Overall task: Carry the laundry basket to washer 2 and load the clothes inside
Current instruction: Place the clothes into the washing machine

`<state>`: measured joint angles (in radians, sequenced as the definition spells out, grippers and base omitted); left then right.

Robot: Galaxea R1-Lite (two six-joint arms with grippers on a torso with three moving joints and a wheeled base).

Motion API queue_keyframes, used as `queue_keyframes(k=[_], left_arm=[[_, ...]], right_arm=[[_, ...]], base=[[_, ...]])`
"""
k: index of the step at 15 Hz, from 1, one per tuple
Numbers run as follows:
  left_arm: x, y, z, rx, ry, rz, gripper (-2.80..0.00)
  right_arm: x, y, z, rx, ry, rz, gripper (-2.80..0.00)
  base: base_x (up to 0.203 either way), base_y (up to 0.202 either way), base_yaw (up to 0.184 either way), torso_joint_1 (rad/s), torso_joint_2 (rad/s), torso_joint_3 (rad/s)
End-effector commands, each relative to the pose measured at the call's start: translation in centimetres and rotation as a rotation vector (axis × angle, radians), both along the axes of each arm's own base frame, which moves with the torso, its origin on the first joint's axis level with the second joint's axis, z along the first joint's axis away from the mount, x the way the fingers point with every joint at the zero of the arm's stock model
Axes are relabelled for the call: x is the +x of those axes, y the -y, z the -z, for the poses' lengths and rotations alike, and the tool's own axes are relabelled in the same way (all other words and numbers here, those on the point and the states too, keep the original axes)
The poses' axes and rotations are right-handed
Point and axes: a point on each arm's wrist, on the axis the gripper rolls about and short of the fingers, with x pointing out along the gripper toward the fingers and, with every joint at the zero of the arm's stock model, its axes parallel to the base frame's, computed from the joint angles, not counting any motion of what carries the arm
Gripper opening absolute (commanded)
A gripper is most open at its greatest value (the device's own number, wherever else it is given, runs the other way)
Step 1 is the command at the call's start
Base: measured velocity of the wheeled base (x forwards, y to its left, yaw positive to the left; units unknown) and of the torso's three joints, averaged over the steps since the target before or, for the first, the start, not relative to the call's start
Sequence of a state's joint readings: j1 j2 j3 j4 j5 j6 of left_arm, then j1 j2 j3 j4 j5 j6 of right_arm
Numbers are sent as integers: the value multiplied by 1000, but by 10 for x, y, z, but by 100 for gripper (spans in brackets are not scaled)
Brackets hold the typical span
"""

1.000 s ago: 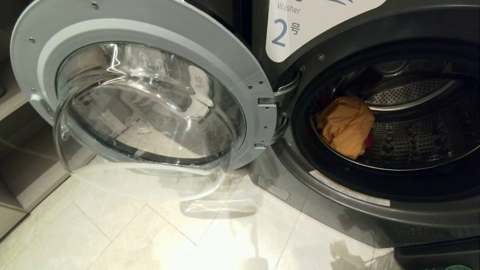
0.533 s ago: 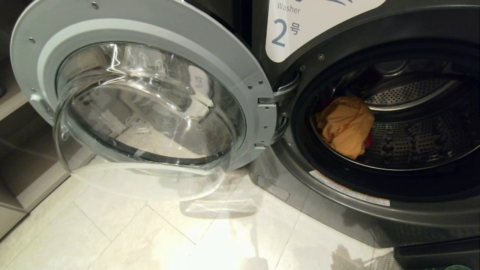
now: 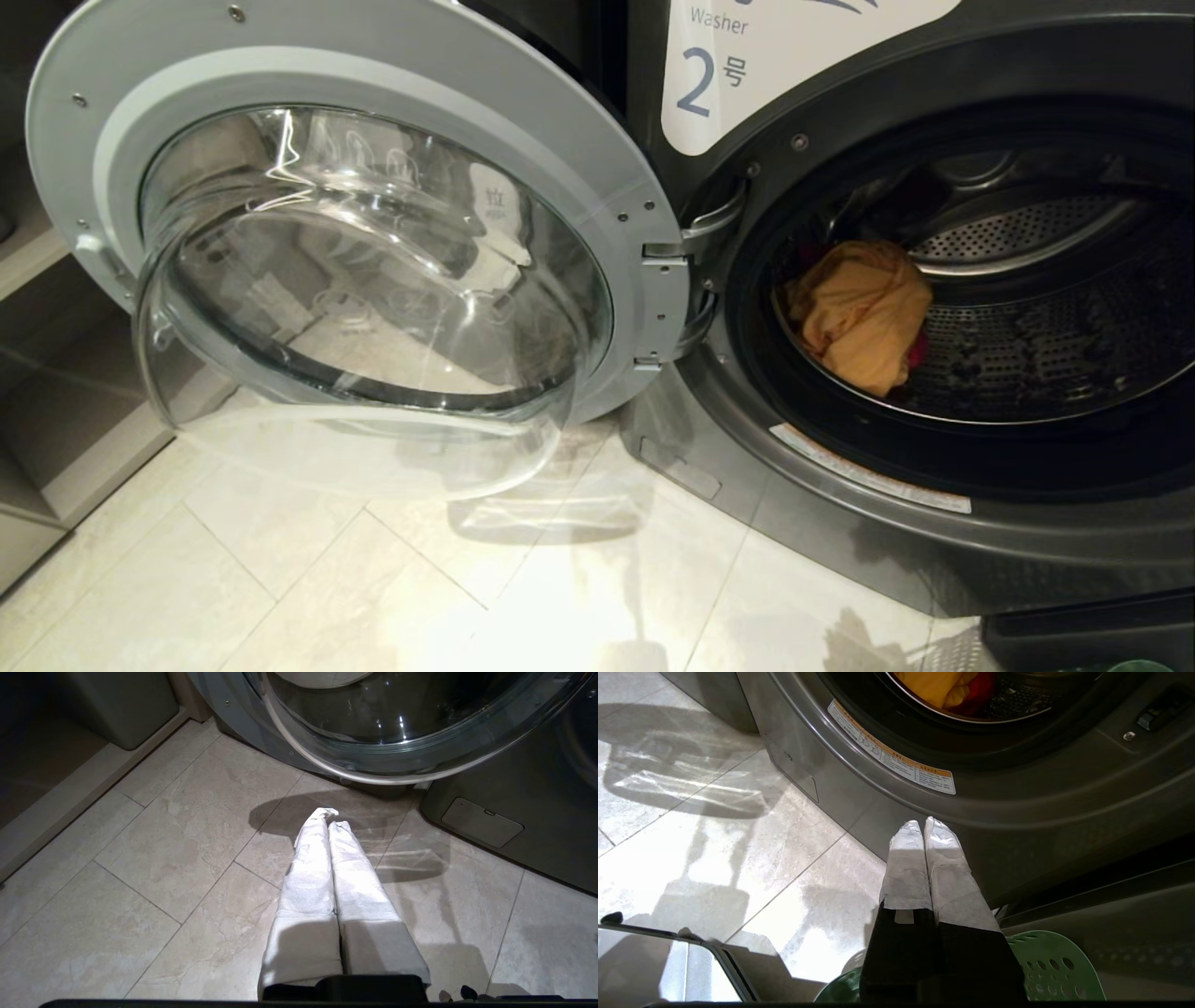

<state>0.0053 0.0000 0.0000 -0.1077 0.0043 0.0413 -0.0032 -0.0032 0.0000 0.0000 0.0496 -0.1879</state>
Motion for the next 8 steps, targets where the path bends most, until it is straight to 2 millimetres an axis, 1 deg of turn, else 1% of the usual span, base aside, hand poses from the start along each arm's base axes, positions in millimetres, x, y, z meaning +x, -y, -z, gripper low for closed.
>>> queue_keyframes(k=[1,3,4,8], left_arm=[[3,0,11,0,-39,-2,-280],[3,0,11,3,-39,0,-280],[3,0,11,3,-39,0,-280],[3,0,11,0,-40,0,-280]], right_arm=[[0,0,0,-1,-5,0,-280],[0,0,0,-1,-4,-1,-280],[0,0,0,-1,-5,-1,-280],[0,0,0,-1,-5,-1,-280]], base=[[0,0,0,0,0,0],[0,0,0,0,0,0],[3,5,-108,-2,4,-2],[3,9,-172,3,4,0]])
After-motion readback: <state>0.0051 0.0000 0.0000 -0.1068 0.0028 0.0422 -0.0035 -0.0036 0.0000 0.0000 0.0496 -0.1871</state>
